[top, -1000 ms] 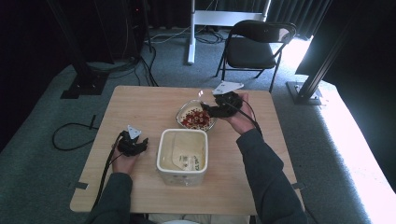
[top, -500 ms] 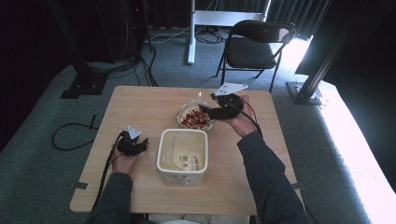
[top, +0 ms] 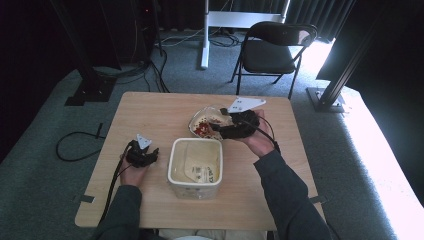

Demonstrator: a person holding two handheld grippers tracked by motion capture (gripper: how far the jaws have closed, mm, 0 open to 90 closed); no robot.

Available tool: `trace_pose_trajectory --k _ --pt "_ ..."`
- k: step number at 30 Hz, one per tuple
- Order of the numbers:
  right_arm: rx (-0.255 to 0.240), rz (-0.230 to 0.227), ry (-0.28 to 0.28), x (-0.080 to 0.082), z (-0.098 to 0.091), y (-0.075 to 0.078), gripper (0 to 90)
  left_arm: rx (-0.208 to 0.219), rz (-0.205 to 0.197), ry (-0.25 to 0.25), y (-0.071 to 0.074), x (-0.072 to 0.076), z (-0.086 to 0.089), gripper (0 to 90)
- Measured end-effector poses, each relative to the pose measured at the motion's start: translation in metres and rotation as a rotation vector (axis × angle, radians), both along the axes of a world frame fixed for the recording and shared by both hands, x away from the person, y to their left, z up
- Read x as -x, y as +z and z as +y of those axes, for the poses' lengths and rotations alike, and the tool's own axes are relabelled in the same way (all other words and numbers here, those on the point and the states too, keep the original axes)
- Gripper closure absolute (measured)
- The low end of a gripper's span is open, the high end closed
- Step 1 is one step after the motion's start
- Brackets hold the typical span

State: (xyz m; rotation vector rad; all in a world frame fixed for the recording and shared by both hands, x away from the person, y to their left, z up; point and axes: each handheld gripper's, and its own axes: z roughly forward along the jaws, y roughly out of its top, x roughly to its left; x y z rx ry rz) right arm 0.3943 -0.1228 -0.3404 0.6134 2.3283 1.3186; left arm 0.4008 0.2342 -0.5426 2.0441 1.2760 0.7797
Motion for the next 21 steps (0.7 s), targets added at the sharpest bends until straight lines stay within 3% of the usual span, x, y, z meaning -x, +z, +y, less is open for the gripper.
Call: trace_pose_trajectory --k 8,17,21 --pt "-0.048 0.035 0.05 0.013 -0.002 -0.003 34.7 -0.003 0.002 -0.001 0.0 0.0 0.0 47.4" --pt "-0.061 0.095 0.106 0.026 0.001 -0.017 33.9 -0.003 0.002 0.001 0.0 0.0 0.0 47.4" --pt "-0.055 0.098 0.133 0.033 0.005 -0.022 33.6 -0.004 0.001 0.001 0.0 0.0 -0.001 47.4"
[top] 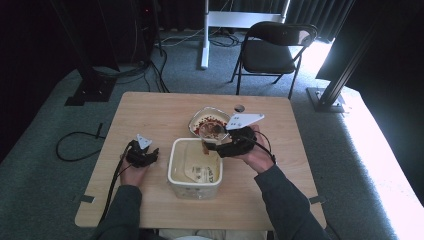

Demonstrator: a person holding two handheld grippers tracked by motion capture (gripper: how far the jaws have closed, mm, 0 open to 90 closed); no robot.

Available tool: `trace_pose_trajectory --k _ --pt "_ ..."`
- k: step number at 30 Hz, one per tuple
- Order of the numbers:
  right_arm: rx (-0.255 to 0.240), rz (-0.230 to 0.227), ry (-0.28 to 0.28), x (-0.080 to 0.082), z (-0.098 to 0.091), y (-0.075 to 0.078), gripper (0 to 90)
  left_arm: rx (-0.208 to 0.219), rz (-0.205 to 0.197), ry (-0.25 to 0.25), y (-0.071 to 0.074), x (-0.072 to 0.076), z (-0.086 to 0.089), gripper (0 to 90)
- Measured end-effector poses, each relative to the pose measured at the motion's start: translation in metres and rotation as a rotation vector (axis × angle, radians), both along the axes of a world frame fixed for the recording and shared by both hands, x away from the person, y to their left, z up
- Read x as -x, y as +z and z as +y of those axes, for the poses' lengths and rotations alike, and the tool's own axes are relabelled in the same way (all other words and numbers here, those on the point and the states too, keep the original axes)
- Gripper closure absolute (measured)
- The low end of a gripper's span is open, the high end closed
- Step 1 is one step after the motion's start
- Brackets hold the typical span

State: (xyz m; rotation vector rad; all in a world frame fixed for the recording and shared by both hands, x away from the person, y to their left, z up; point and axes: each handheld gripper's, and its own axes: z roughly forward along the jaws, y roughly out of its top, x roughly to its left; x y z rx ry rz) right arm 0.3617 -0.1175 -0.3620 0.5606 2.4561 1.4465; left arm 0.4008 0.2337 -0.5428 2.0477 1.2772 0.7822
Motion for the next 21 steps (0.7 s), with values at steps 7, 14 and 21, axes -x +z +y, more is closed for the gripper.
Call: trace_pose_trajectory --k 7,14,21 --pt "0.02 0.027 0.052 0.008 0.015 -0.019 31.1 0.0 -0.002 0.0 0.0 0.0 0.0 47.3" --pt "0.055 0.075 0.086 0.01 0.029 -0.033 18.0 0.001 -0.001 0.0 0.0 0.0 0.0 47.3" --pt "-0.011 0.059 0.11 0.014 0.025 -0.027 14.2 0.001 -0.001 -0.001 0.0 0.0 0.0 47.3"
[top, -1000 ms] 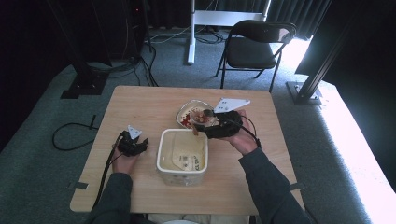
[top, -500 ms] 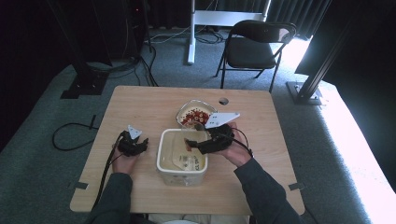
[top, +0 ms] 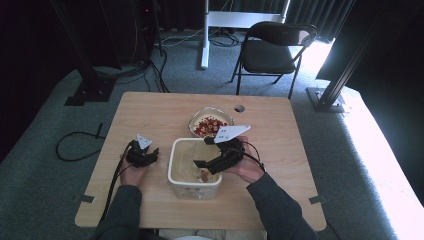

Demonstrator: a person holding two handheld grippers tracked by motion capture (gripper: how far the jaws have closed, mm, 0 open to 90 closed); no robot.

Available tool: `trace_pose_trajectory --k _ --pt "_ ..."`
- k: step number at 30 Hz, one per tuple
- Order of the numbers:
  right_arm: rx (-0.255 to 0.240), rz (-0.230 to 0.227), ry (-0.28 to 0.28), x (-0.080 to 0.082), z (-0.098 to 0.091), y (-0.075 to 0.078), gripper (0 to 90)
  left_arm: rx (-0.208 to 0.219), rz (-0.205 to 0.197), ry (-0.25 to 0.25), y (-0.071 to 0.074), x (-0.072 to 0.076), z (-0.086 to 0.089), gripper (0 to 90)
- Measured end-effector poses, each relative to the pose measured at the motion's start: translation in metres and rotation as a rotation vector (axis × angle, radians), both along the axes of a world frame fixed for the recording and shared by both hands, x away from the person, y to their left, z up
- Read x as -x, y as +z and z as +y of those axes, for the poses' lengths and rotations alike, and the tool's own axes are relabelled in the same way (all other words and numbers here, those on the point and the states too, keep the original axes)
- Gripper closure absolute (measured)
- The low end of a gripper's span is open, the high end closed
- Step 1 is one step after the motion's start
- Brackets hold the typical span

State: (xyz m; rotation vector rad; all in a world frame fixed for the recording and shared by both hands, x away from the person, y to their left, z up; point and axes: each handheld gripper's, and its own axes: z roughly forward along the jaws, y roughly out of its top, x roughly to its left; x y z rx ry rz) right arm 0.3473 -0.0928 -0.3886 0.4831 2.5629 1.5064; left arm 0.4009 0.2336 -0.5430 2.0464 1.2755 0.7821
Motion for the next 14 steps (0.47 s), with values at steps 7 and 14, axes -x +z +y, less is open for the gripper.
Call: trace_pose_trajectory --k 7,14 --pt "-0.047 -0.056 -0.098 0.002 -0.023 0.004 16.9 0.002 0.001 -0.001 0.0 0.0 0.0 47.1" --pt "0.009 -0.124 -0.448 0.0 -0.081 -0.022 20.8 0.003 0.001 -0.001 0.0 0.0 0.001 47.1"
